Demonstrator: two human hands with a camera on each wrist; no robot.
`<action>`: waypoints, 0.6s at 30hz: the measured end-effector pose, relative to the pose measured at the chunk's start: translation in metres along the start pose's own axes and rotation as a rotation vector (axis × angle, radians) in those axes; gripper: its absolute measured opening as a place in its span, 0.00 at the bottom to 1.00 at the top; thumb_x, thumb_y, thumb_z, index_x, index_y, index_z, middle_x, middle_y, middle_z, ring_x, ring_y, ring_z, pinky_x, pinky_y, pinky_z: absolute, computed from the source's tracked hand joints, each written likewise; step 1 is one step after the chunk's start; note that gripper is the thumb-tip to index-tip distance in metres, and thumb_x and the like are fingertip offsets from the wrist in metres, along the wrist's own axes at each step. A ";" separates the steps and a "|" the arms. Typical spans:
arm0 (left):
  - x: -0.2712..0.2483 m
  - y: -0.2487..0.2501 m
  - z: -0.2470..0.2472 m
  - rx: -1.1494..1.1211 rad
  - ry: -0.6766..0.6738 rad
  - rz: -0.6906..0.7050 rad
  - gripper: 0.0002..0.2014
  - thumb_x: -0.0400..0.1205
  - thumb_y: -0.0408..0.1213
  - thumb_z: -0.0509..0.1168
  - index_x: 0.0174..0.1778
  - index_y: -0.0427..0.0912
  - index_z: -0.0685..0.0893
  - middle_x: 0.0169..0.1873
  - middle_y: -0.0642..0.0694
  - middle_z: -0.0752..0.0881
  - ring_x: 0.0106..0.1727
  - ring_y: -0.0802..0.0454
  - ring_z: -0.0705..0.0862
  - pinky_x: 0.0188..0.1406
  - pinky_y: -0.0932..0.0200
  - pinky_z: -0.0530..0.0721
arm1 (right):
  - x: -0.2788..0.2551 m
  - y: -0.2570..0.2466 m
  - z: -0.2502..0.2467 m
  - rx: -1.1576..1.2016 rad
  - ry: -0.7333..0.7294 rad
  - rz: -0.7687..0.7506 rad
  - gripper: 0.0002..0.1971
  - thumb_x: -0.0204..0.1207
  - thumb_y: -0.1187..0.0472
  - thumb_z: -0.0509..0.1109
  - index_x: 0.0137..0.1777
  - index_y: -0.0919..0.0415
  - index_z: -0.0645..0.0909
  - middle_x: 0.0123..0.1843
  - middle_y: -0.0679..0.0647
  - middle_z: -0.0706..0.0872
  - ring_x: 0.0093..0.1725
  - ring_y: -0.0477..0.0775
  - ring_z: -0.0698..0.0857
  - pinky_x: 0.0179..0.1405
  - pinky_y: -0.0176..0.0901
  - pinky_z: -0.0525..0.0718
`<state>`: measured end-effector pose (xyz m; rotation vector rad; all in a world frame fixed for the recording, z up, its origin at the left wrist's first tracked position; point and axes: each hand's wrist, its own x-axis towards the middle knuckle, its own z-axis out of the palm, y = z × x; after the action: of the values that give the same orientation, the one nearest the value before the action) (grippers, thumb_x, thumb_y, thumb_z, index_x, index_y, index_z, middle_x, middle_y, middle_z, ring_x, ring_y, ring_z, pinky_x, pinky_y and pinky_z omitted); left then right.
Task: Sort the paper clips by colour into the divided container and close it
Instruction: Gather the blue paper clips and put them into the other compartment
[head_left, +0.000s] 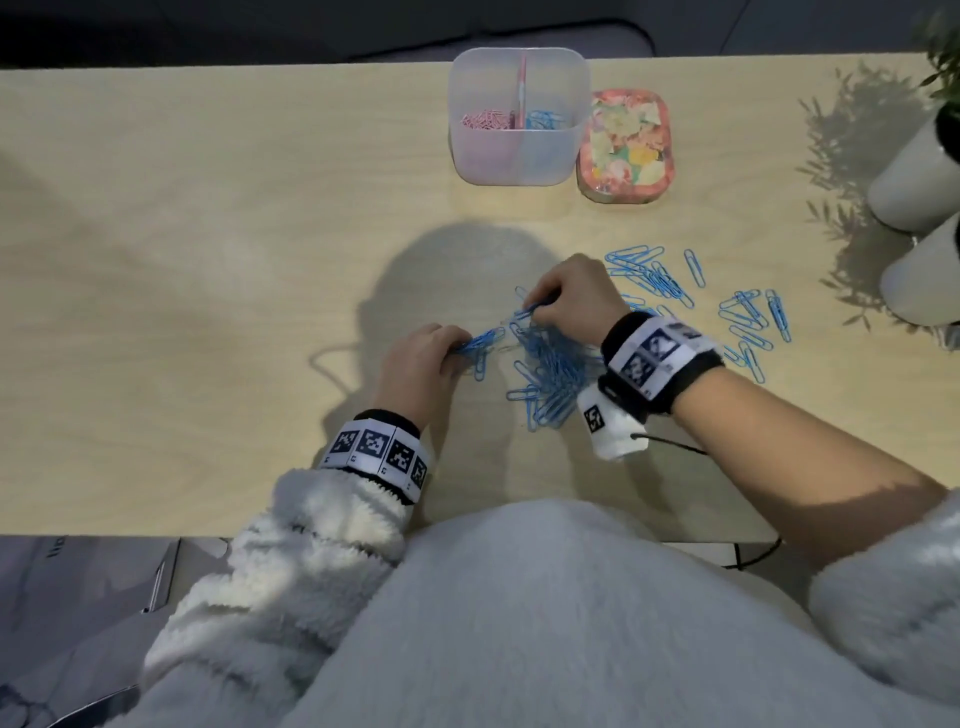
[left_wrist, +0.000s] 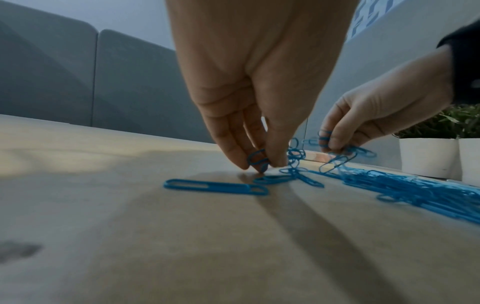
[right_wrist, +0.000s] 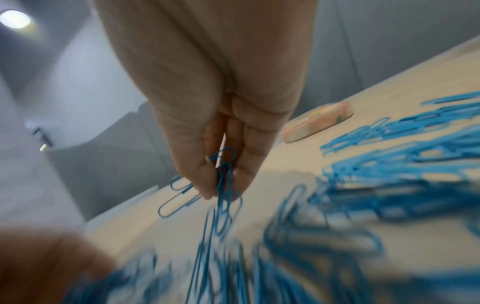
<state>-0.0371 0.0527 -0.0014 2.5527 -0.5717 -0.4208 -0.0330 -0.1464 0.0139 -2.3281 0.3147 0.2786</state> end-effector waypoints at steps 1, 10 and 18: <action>0.001 -0.001 -0.001 -0.003 0.005 0.003 0.12 0.78 0.32 0.64 0.56 0.40 0.85 0.48 0.39 0.86 0.51 0.39 0.83 0.48 0.50 0.76 | 0.005 -0.001 -0.012 0.061 -0.003 0.015 0.10 0.64 0.72 0.73 0.44 0.66 0.90 0.29 0.53 0.89 0.24 0.34 0.82 0.27 0.17 0.72; 0.015 -0.005 -0.003 -0.058 -0.038 0.025 0.12 0.78 0.31 0.64 0.57 0.39 0.84 0.48 0.38 0.87 0.51 0.39 0.83 0.50 0.53 0.77 | 0.101 -0.029 -0.104 0.301 0.285 0.184 0.11 0.58 0.73 0.77 0.25 0.59 0.81 0.20 0.44 0.82 0.22 0.43 0.82 0.37 0.44 0.89; 0.049 0.010 -0.023 -0.193 -0.012 -0.014 0.13 0.79 0.33 0.65 0.59 0.39 0.84 0.52 0.42 0.88 0.51 0.48 0.85 0.52 0.62 0.77 | 0.173 -0.041 -0.116 0.143 0.285 0.270 0.16 0.67 0.65 0.72 0.56 0.65 0.85 0.56 0.61 0.88 0.56 0.58 0.88 0.57 0.50 0.87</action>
<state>0.0111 0.0313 0.0138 2.3723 -0.4928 -0.4729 0.1553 -0.2262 0.0708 -2.1814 0.7672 0.0502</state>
